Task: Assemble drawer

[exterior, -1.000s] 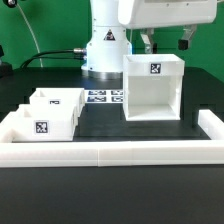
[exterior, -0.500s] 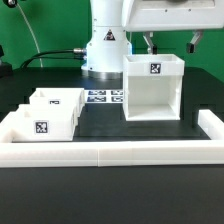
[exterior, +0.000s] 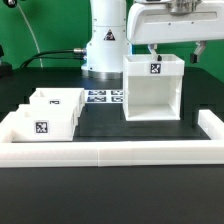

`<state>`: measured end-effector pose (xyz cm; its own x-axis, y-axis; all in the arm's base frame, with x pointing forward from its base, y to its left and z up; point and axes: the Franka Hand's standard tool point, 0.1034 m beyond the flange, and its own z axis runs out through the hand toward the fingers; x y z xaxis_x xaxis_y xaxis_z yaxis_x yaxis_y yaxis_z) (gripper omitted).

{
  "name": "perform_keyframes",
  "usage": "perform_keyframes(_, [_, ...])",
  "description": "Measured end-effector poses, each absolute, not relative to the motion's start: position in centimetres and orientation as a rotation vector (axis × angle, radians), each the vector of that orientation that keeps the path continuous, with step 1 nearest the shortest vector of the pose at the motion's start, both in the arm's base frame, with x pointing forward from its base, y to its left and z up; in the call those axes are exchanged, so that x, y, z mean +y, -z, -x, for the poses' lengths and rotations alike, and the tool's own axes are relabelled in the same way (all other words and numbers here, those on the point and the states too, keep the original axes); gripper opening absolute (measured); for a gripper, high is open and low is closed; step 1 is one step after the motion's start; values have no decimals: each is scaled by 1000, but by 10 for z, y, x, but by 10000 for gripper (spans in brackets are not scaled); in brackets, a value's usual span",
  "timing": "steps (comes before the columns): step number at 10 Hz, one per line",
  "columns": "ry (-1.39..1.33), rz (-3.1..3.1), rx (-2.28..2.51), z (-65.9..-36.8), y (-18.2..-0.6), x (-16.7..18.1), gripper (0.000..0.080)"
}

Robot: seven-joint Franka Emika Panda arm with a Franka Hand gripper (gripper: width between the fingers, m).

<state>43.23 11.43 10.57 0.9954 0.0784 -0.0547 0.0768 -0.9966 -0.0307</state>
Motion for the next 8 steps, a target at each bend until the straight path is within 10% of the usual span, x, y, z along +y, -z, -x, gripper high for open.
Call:
perform_keyframes(5, [-84, 3109, -124, -433, -106, 114, 46])
perform_keyframes(8, [-83, 3109, -125, -433, -106, 114, 36])
